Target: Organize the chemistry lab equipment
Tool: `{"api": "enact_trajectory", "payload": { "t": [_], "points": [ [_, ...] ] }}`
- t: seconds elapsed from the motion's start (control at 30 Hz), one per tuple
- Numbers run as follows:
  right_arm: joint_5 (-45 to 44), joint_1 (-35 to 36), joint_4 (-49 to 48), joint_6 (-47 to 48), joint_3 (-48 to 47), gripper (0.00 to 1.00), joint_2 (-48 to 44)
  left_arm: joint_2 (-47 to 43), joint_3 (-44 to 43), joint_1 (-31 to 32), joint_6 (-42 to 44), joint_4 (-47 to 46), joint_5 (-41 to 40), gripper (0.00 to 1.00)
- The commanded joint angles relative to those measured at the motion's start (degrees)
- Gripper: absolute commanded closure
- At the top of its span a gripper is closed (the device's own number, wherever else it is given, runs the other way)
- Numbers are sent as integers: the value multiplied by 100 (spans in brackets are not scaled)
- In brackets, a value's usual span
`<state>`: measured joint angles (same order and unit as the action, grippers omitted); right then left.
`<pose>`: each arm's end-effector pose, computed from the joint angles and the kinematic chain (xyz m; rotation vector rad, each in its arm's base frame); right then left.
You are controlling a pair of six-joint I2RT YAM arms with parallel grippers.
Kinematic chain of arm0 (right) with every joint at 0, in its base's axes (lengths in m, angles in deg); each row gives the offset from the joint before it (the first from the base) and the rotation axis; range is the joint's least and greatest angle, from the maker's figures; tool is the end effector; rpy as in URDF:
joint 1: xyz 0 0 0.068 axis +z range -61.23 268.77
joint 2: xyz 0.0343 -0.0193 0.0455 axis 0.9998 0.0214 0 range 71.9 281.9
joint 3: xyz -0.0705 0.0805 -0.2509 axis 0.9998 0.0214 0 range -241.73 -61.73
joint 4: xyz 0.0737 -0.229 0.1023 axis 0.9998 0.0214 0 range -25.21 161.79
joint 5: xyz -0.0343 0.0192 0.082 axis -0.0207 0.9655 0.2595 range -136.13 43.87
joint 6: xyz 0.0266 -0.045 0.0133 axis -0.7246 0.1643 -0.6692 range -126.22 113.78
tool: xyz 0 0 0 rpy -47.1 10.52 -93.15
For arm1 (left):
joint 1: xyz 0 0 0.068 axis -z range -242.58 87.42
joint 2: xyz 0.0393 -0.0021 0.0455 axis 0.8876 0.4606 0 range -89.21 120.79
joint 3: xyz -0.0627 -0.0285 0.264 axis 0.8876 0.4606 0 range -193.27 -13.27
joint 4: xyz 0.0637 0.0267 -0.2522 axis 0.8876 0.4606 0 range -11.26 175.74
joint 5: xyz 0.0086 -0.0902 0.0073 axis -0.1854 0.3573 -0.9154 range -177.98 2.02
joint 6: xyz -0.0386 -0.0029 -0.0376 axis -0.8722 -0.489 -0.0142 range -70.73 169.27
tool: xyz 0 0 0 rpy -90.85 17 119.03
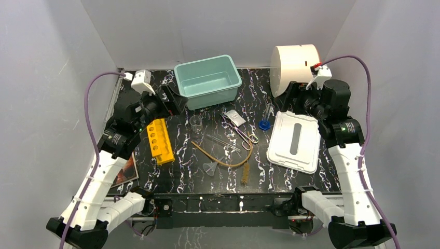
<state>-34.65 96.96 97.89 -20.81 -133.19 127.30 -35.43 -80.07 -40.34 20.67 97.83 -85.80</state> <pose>0.1901 0.0345 0.4243 -0.0345 1.8875 0.4604 0.1829 -0.0762 0.4286 -0.0664 1.7239 -0.6955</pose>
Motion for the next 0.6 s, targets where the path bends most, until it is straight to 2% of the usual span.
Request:
{"api": "enact_trajectory", "payload": {
  "t": [0.0, 0.3, 0.57],
  "points": [
    [481, 233, 236, 343, -88, 8, -53, -268, 373, -41, -226, -188, 412, 2],
    [327, 679, 990, 330, 16, 11, 82, -582, 1198, -44, -858, -250, 595, 2],
    [-448, 1632, 1046, 197, -371, 15, 576, -589, 1358, -44, -1228, -166, 322, 2]
  ]
}}
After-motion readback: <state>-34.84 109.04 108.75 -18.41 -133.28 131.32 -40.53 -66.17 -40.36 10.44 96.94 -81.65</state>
